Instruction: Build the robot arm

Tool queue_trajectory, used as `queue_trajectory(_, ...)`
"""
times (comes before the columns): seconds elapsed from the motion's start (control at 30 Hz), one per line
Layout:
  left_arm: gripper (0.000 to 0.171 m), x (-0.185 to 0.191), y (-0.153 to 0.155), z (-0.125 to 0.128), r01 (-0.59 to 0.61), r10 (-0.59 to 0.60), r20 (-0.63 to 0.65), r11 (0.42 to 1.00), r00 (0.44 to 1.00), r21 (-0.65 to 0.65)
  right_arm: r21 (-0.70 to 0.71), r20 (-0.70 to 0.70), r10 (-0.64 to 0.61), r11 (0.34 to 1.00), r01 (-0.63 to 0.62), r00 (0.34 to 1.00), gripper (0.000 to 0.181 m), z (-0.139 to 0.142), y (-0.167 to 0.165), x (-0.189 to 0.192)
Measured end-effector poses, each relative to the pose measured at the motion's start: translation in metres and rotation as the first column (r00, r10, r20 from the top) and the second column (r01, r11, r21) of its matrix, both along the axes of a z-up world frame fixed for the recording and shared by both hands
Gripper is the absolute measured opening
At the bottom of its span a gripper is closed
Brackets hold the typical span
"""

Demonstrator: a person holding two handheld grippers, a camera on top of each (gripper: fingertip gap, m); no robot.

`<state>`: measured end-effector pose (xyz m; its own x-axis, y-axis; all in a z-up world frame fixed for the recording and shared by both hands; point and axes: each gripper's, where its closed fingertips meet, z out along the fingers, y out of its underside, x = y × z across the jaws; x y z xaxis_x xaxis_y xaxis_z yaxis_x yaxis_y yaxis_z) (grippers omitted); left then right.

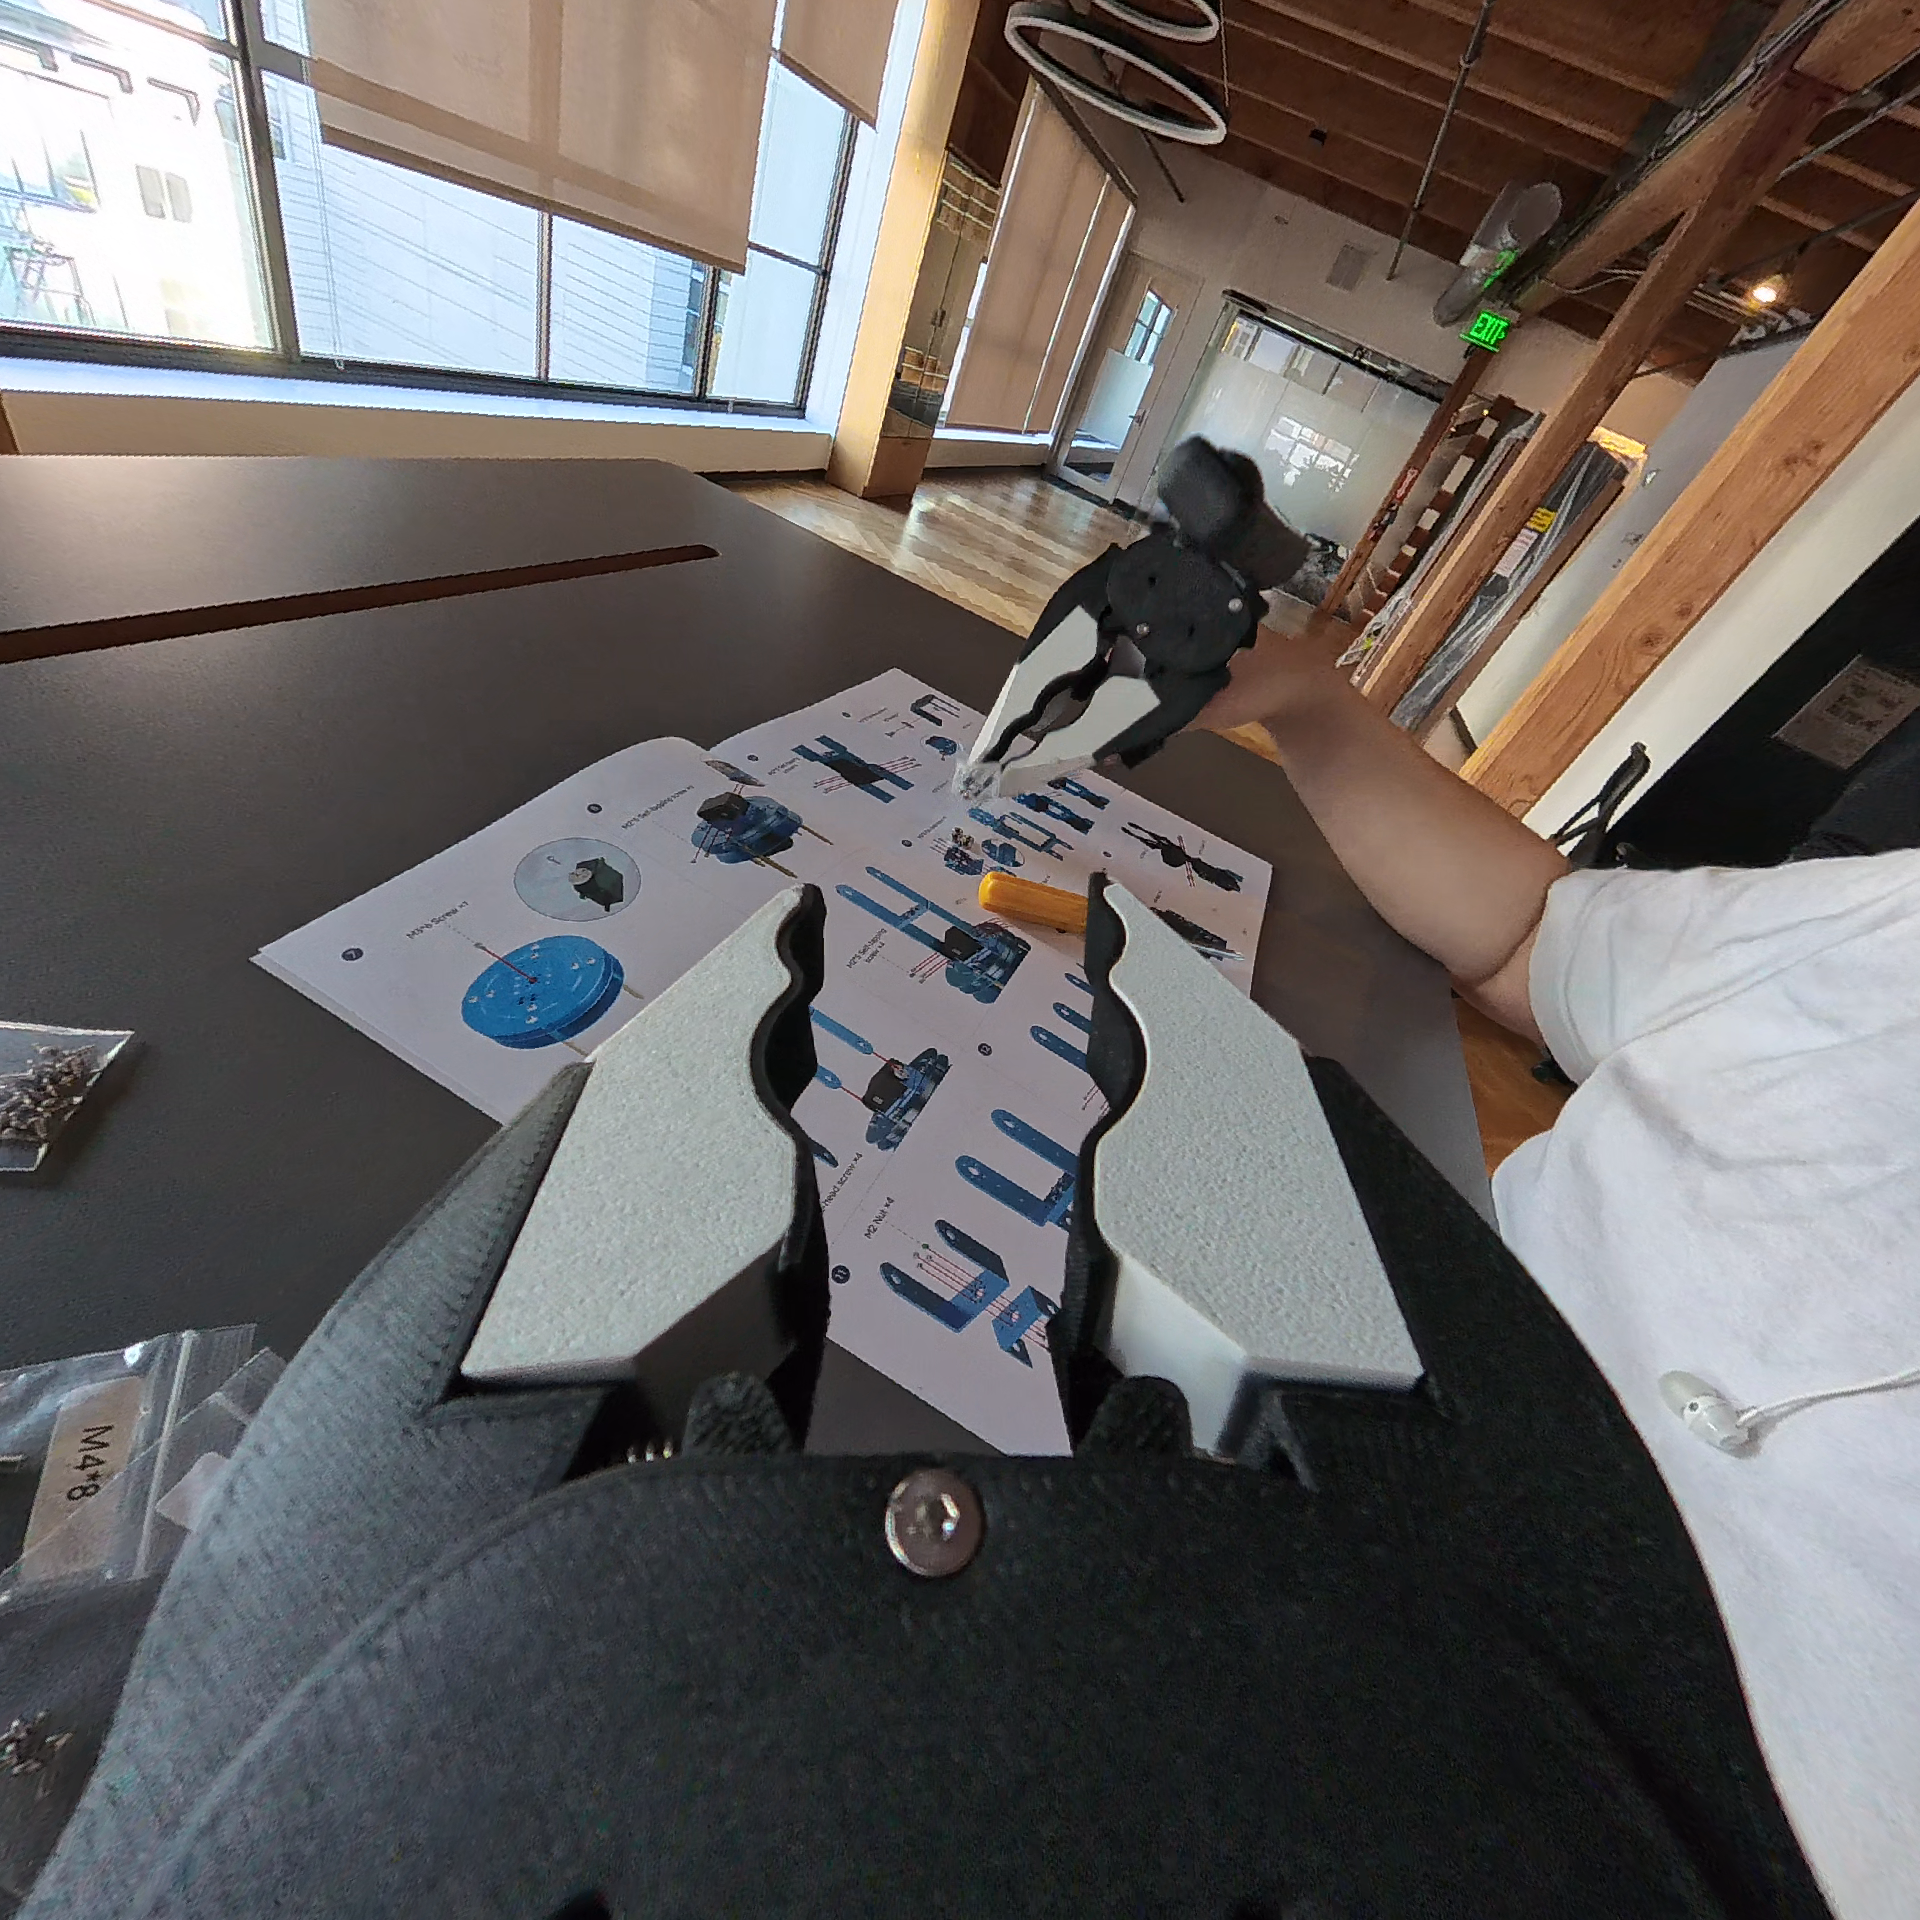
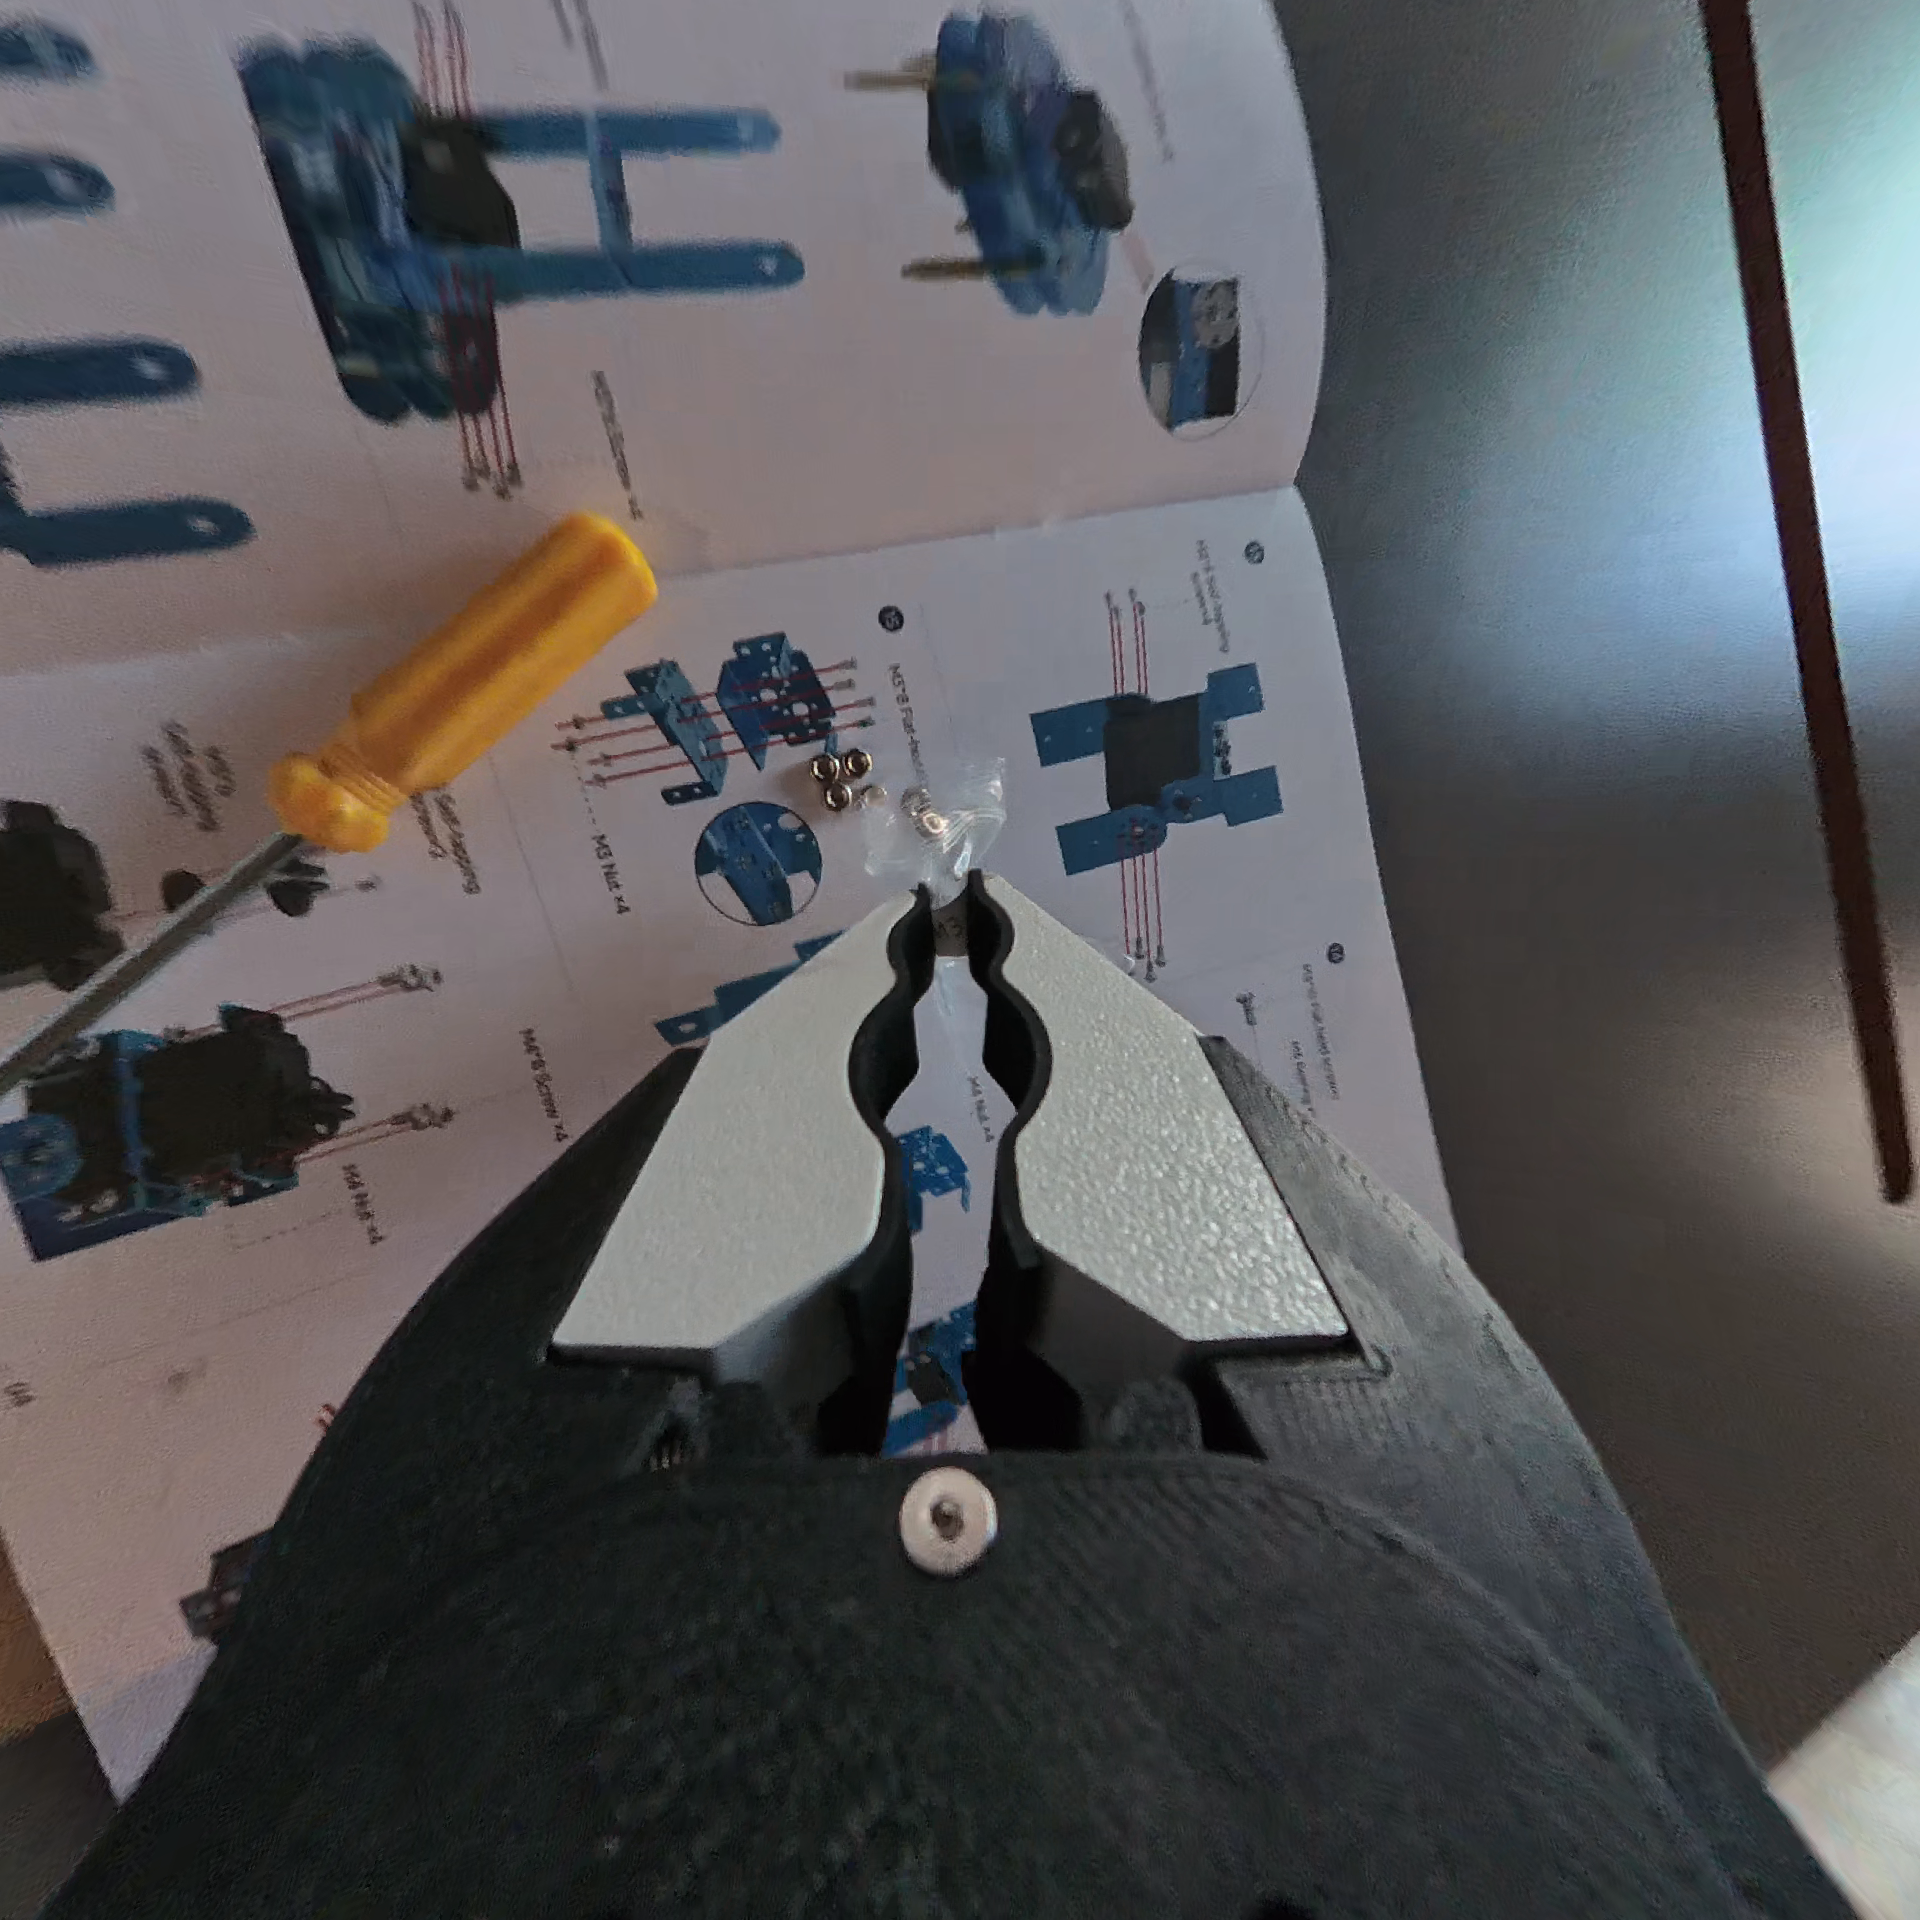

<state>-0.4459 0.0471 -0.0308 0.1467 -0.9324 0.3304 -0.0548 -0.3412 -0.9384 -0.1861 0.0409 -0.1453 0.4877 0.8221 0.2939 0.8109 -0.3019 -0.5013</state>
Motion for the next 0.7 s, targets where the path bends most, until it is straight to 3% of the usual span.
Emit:
queue_trajectory(0.13, 0.049, 0.003, -0.003, -0.003, 0.012, -0.012, -0.009, 1.000, 1.000, 0.002, -0.018, -0.229, -0.024, 1.000, 0.020, 0.973, 0.004, 0.013, -0.001, -0.004)
queue_trajectory(0.33, 0.048, 0.013, -0.014, -0.015, 0.063, -0.064, -0.058, 0.998, 0.996, -0.014, -0.039, -0.520, -0.012, 0.999, -0.010, 0.854, 0.004, 0.037, -0.003, -0.035)
queue_trajectory(0.5, 0.048, 0.025, -0.028, -0.022, 0.106, -0.107, -0.085, 0.994, 0.991, -0.016, -0.081, -0.646, -0.004, 0.995, -0.063, 0.764, 0.004, 0.053, -0.007, -0.083)
queue_trajectory(0.6, 0.047, 0.035, -0.032, -0.031, 0.093, -0.091, -0.128, 0.996, 0.988, 0.010, -0.064, -0.707, -0.036, 0.998, -0.013, 0.706, 0.004, 0.072, -0.002, -0.113)
queue_trajectory(0.7, 0.037, 0.046, -0.034, -0.033, 0.071, -0.072, -0.106, 0.997, 0.992, -0.005, -0.019, -0.715, -0.071, 0.996, 0.082, 0.695, 0.004, 0.087, 0.001, -0.142)
